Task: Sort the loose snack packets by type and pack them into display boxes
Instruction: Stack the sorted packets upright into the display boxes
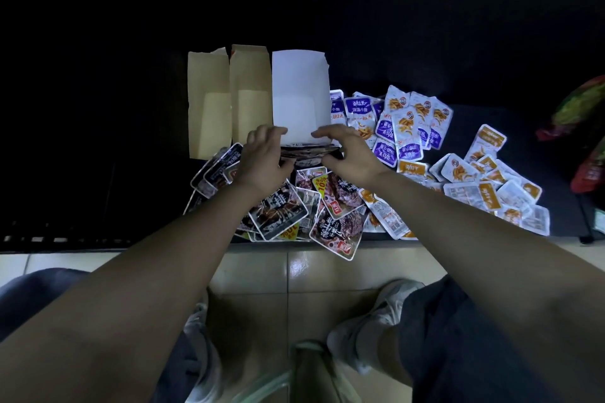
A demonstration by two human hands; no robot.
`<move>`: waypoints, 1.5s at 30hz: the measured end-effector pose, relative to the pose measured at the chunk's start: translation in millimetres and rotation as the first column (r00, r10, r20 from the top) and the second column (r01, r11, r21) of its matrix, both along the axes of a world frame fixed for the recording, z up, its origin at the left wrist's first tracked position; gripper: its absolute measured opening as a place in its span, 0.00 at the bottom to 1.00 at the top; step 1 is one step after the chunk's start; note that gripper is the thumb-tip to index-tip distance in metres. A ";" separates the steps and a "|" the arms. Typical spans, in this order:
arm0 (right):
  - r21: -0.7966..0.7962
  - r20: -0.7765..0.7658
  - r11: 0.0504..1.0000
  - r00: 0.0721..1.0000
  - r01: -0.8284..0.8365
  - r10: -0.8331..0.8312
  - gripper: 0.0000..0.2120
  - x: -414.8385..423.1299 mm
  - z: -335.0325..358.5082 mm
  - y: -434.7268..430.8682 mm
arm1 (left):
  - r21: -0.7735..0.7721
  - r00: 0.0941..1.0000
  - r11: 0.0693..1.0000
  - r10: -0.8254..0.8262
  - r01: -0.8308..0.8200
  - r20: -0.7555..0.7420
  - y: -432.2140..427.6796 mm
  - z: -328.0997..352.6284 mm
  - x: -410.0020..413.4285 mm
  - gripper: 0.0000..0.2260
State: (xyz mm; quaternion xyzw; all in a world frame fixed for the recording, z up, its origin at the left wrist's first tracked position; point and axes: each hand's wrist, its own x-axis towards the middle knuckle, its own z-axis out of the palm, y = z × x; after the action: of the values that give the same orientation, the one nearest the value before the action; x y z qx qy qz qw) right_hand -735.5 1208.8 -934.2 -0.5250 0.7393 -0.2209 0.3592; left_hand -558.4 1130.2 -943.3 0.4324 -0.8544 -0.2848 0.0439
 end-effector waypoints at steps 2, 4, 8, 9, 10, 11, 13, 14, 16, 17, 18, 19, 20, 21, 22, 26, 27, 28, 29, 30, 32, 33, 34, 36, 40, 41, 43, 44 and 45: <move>-0.042 0.103 0.987 0.983 0.155 -0.150 0.19 -1.2 4.0 3.2 | -0.028 0.999 0.999 0.035 -0.036 -0.038 1.6 4.2 2.2 0.24; -0.118 0.098 0.933 0.939 0.339 -0.329 0.15 -2.8 4.6 8.6 | -0.032 0.993 0.993 0.115 -0.116 -0.034 2.7 8.2 5.4 0.20; 0.144 -0.129 0.911 0.920 0.387 -0.371 0.08 -5.0 -5.4 24.9 | 0.025 0.975 0.983 0.179 -0.183 0.131 7.9 4.4 18.4 0.10; 0.312 -0.114 0.897 0.950 0.313 -0.292 0.09 -1.6 -12.4 30.3 | 0.058 0.974 0.986 0.141 -0.154 0.176 11.5 0.1 22.7 0.10; 0.448 -0.078 0.867 0.975 0.220 -0.207 0.14 4.3 -19.5 36.1 | 0.088 0.971 0.988 0.107 -0.128 0.212 15.7 -4.7 27.0 0.12; 0.525 -0.066 0.841 0.992 0.128 -0.110 0.24 11.2 -28.6 41.0 | 0.115 0.967 0.987 0.080 -0.111 0.242 20.2 -8.7 30.8 0.15; 0.585 -0.136 0.811 0.985 -0.007 0.107 0.41 27.3 -45.8 48.5 | 0.147 0.955 0.986 0.032 -0.078 0.294 26.9 -14.4 35.0 0.21; 0.564 -0.220 0.826 0.963 -0.003 0.155 0.43 34.2 -53.6 50.7 | 0.150 0.951 0.987 0.016 -0.064 0.307 28.3 -16.8 36.3 0.22; 0.485 -0.361 0.871 0.925 0.075 0.121 0.43 41.5 -60.1 52.7 | 0.130 0.950 0.988 0.035 -0.079 0.311 27.9 -18.5 37.9 0.23; 0.454 -0.402 0.884 0.911 0.113 0.090 0.42 42.3 -61.2 53.4 | 0.105 0.950 0.988 0.074 -0.110 0.305 26.7 -18.9 38.7 0.23; 0.439 -0.427 0.888 0.901 0.134 0.075 0.42 42.2 -60.4 54.5 | 0.075 0.946 0.985 0.124 -0.153 0.299 24.9 -18.8 39.5 0.24; 0.433 -0.447 0.891 0.891 0.138 0.079 0.41 41.6 -60.5 55.3 | 0.042 0.936 0.978 0.185 -0.206 0.301 23.4 -19.1 40.6 0.26; 0.418 -0.468 0.899 0.879 0.128 0.092 0.39 40.2 -60.8 56.1 | 0.008 0.917 0.964 0.252 -0.267 0.308 22.0 -18.8 42.2 0.28; 0.389 -0.487 0.915 0.867 0.107 0.106 0.35 37.9 -61.7 56.1 | -0.009 0.892 0.943 0.318 -0.333 0.322 20.5 -19.3 44.4 0.32; 0.345 -0.496 0.934 0.863 0.091 0.100 0.29 35.3 -61.6 56.1 | -0.003 0.863 0.918 0.373 -0.396 0.341 19.7 -18.0 46.6 0.36; 0.102 -0.395 0.986 0.915 0.129 -0.079 0.07 27.6 -51.1 52.4 | 0.136 0.808 0.831 0.466 -0.540 0.360 18.7 -20.2 54.7 0.42; 0.044 -0.357 0.986 0.925 0.159 -0.133 0.06 27.2 -47.8 50.9 | 0.173 0.799 0.801 0.497 -0.573 0.339 18.1 -21.5 55.8 0.42; -0.016 -0.306 0.979 0.932 0.201 -0.196 0.06 27.5 -43.9 49.1 | 0.206 0.787 0.772 0.528 -0.602 0.320 17.8 -21.4 56.2 0.43; -0.070 -0.250 0.964 0.931 0.256 -0.266 0.05 28.8 -38.7 47.4 | 0.227 0.782 0.757 0.541 -0.613 0.309 17.5 -21.4 55.9 0.43; -0.104 -0.191 0.948 0.930 0.300 -0.315 0.04 29.4 -34.0 46.2 | 0.231 0.783 0.756 0.541 -0.613 0.308 17.5 -20.8 55.2 0.42; -0.081 -0.071 0.948 0.947 0.307 -0.313 0.03 30.0 -27.1 45.0 | 0.219 0.790 0.770 0.525 -0.599 0.318 17.9 -20.7 53.7 0.42; -0.029 -0.025 0.966 0.966 0.258 -0.259 0.03 32.0 -24.0 45.3 | 0.207 0.796 0.780 0.521 -0.590 0.308 18.0 -22.5 52.8 0.41; 0.023 0.028 0.981 0.981 0.193 -0.194 0.03 34.7 -23.2 46.2 | 0.202 0.805 0.788 0.522 -0.582 0.282 17.9 -25.1 51.7 0.39; 0.121 0.147 0.989 0.984 0.085 -0.103 0.01 40.9 -25.9 47.8 | 0.222 0.826 0.799 0.512 -0.559 0.237 17.6 -28.8 49.9 0.36; 0.170 0.141 0.985 0.989 0.010 -0.034 0.10 47.0 -40.9 46.1 | 0.237 0.845 0.816 0.476 -0.527 0.243 16.7 -32.6 47.7 0.38; 0.165 0.077 0.985 0.996 0.042 -0.056 0.16 45.9 -44.2 44.6 | 0.250 0.840 0.805 0.487 -0.538 0.238 16.4 -33.6 47.9 0.39; 0.174 -0.002 0.977 0.992 0.124 -0.125 0.29 44.2 -49.3 40.1 | 0.278 0.833 0.786 0.507 -0.553 0.223 15.2 -36.8 49.0 0.36; 0.196 -0.027 0.971 0.991 0.136 -0.133 0.34 43.3 -52.1 37.7 | 0.282 0.832 0.783 0.512 -0.554 0.212 15.0 -38.2 50.3 0.34; 0.227 -0.050 0.966 0.992 0.128 -0.120 0.39 42.7 -54.0 35.2 | 0.286 0.834 0.784 0.512 -0.551 0.204 15.0 -39.0 51.3 0.32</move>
State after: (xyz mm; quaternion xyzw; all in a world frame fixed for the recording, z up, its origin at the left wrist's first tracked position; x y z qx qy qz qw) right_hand -692.8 1244.0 -988.2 -0.4367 0.7976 -0.1464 0.3894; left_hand -507.1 1145.2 -982.3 0.6723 -0.6379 -0.3756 -0.0005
